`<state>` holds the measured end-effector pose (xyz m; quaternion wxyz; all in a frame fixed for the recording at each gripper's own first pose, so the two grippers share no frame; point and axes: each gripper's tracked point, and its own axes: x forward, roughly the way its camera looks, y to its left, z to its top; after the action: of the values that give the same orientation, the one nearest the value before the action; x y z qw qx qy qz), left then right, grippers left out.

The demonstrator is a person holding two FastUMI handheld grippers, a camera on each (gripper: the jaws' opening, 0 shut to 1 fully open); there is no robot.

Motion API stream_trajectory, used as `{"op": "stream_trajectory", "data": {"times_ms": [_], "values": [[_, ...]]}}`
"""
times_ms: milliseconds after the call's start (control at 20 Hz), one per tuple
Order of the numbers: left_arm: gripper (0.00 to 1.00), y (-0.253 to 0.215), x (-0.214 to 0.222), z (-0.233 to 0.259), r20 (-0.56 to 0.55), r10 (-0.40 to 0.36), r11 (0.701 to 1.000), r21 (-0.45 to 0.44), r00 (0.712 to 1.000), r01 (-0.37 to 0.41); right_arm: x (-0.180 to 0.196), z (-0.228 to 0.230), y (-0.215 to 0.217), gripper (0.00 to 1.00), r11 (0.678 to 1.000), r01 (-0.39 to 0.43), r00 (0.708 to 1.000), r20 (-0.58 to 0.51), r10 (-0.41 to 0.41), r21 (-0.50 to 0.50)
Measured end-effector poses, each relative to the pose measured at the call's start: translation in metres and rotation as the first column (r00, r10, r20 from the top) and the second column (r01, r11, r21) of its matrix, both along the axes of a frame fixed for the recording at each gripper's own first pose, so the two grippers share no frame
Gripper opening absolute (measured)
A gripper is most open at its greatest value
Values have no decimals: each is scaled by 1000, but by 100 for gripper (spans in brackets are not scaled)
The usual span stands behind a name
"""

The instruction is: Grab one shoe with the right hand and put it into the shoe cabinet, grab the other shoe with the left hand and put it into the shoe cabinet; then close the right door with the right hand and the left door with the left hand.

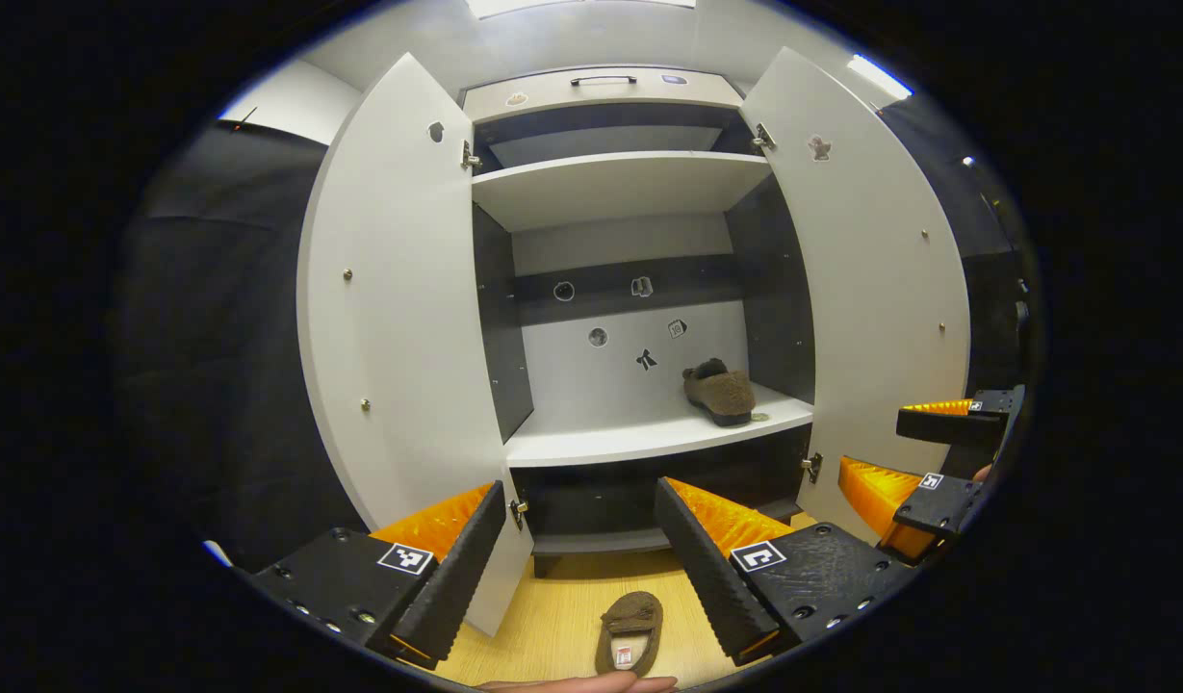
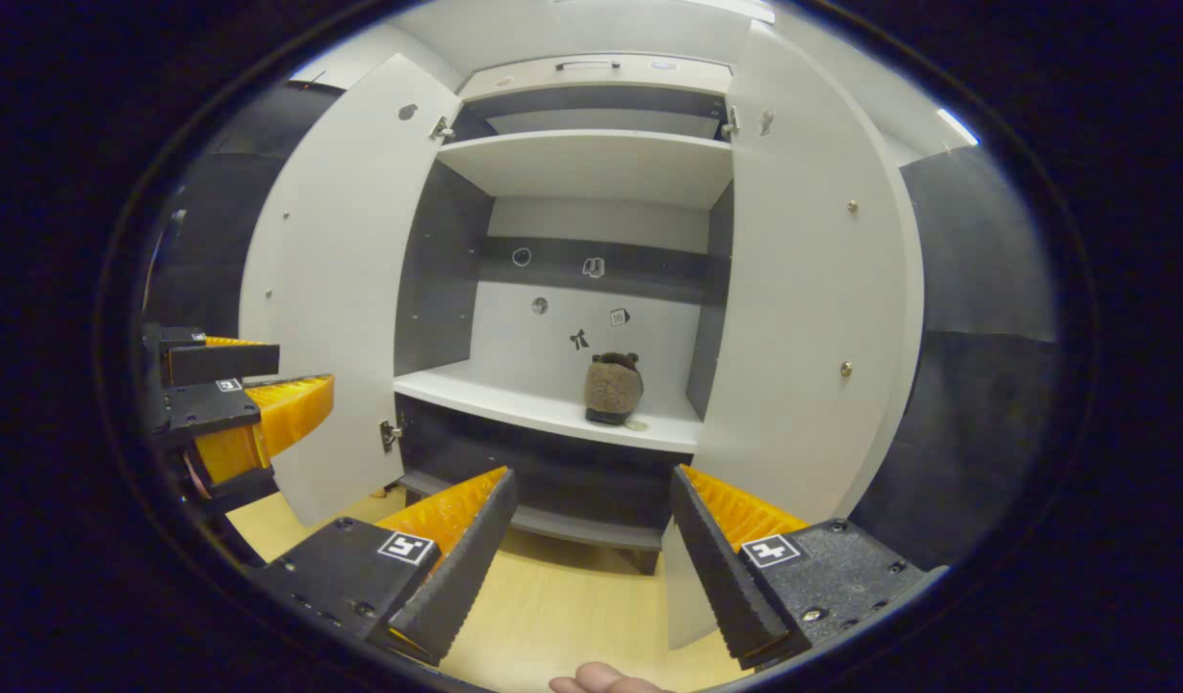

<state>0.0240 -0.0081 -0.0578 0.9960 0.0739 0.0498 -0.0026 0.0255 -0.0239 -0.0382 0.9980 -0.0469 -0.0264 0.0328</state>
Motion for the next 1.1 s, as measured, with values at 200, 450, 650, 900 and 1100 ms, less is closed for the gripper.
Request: {"op": "stream_trajectory", "data": {"times_ms": [200,450,650,900,1100], "values": [[96,-6,5,-52,-113,-46,999,12,993,47,6,8,-10,100,1000,18,999,-41,-17,10],[97,18,0,-185,-358,-13,1000,-5,933,12,0,25,-5,100,998,67,996,-58,-67,-6],[96,36,8,-277,-506,15,1000,31,863,1,-7,22,0,100,993,73,993,-88,-81,-90],[89,39,25,-313,-593,-12,998,-55,805,-26,-10,15,5,100,989,59,985,-152,-80,-134],[81,46,35,-336,-643,-22,993,-100,766,-56,-10,18,13,100,985,37,987,-148,-62,-168]]}}
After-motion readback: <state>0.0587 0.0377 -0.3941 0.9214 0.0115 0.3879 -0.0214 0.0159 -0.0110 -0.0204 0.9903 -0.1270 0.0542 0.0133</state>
